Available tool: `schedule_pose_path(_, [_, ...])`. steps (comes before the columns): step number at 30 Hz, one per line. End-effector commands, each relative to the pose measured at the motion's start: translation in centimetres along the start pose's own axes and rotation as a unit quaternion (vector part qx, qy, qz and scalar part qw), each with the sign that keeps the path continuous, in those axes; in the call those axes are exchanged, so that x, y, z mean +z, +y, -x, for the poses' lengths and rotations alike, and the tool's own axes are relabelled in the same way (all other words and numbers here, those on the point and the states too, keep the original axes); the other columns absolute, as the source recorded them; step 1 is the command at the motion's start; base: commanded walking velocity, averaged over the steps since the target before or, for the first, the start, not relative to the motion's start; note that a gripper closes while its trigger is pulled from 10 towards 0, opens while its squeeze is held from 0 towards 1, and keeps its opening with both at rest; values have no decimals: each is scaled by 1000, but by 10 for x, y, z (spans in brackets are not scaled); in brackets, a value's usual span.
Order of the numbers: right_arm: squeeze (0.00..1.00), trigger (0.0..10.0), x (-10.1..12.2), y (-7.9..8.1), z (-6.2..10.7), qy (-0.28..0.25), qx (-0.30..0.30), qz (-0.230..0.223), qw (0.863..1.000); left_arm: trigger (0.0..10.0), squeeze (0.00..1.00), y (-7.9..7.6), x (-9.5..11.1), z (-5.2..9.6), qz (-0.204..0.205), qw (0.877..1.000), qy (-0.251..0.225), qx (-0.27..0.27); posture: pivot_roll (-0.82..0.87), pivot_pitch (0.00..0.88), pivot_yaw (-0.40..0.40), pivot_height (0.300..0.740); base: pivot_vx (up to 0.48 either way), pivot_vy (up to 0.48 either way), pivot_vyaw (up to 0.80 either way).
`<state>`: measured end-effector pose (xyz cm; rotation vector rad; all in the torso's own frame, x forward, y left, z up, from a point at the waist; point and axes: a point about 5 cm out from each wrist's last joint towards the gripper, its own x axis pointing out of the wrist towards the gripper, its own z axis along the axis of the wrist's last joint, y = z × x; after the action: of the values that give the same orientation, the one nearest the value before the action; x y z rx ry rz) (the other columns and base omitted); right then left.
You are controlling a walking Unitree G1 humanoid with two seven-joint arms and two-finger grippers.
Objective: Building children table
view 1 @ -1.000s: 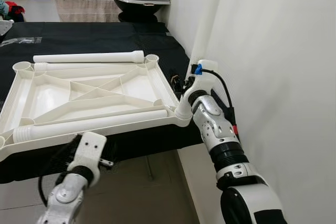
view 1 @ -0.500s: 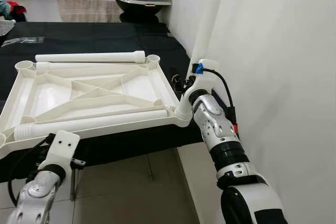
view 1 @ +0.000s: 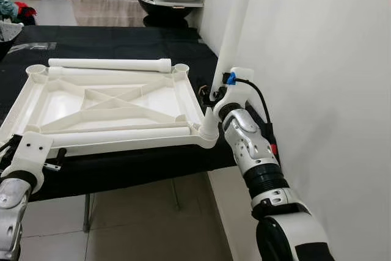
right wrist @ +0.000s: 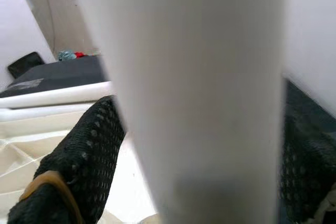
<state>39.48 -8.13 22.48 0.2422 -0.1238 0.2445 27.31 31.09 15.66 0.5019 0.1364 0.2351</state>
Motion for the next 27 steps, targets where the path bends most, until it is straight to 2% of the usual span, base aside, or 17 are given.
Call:
schedule_pose_path(1, [0, 10000, -3, 2, 2, 6, 13, -12, 1000, 10000, 0, -10, 11, -1, 6, 1000, -26, -16, 66, 81, -116, 740, 0, 0, 0])
schedule_pose_path(3, [0, 10000, -5, 12, 3, 14, 62, -22, 998, 10000, 0, -29, 22, 2, 40, 997, -55, -41, 64, 77, -115, 740, 0, 0, 0])
schedule_pose_path(4, [0, 10000, -5, 12, 3, 14, 62, -22, 998, 10000, 0, -29, 22, 2, 40, 997, -55, -41, 64, 77, -115, 740, 0, 0, 0])
schedule_pose_path(6, [0, 10000, -6, 22, 5, 11, 118, -26, 993, 10000, 0, -56, 36, 10, 81, 991, -84, -71, 64, 72, -118, 740, 0, 0, 0])
schedule_pose_path(8, [0, 10000, -6, 22, 5, 11, 118, -26, 993, 10000, 0, -56, 36, 10, 81, 991, -84, -71, 64, 72, -118, 740, 0, 0, 0])
schedule_pose_path(10, [0, 10000, -3, 29, 8, -3, 168, -24, 986, 10000, 0, -88, 61, 25, 127, 973, -138, -131, 61, 65, -118, 740, 0, 0, 0])
schedule_pose_path(12, [0, 10000, 1, 31, 9, -14, 187, -17, 982, 10000, 0, -109, 80, 39, 162, 955, -177, -173, 62, 66, -121, 740, 0, 0, 0])
schedule_pose_path(13, [0, 10000, 1, 31, 9, -14, 187, -17, 982, 10000, 0, -109, 80, 39, 162, 955, -177, -173, 62, 66, -121, 740, 0, 0, 0])
schedule_pose_path(14, [0, 10000, 4, 31, 9, -20, 201, -15, 979, 10000, 0, -121, 87, 46, 188, 944, -187, -199, 66, 65, -120, 740, 0, 0, 0])
schedule_pose_path(16, [0, 10000, 4, 31, 9, -20, 201, -15, 979, 10000, 0, -121, 87, 46, 188, 944, -187, -199, 66, 65, -120, 740, 0, 0, 0])
schedule_pose_path(17, [0, 10000, 8, 32, 9, -25, 217, -13, 976, 10000, 0, -132, 93, 54, 203, 934, -193, -222, 65, 61, -120, 740, 0, 0, 0])
schedule_pose_path(18, [0, 10000, 8, 32, 9, -25, 217, -13, 976, 10000, 0, -132, 93, 54, 203, 934, -193, -222, 65, 61, -120, 740, 0, 0, 0])
schedule_pose_path(20, [0, 10000, 12, 36, 11, -25, 269, -5, 963, 10000, 0, -154, 100, 70, 222, 917, -199, -266, 64, 55, -119, 740, 0, 0, 0])
schedule_pose_path(21, [0, 10000, 13, 37, 12, -22, 287, -2, 958, 10000, 0, -159, 102, 74, 225, 913, -200, -276, 64, 52, -120, 740, 0, 0, 0])
schedule_pose_path(23, [0, 10000, 13, 37, 12, -22, 287, -2, 958, 10000, 0, -159, 102, 74, 225, 913, -200, -276, 64, 52, -120, 740, 0, 0, 0])
schedule_pose_path(24, [0, 10000, 9, 39, 15, -9, 314, 17, 949, 10000, 0, -167, 103, 81, 233, 907, -198, -290, 66, 51, -122, 740, 0, 0, 0])
schedule_pose_path(27, [0, 10000, 3, 35, 16, 6, 303, 34, 952, 10000, 0, -179, 105, 92, 245, 900, -192, -306, 71, 48, -128, 740, 0, 0, 0])
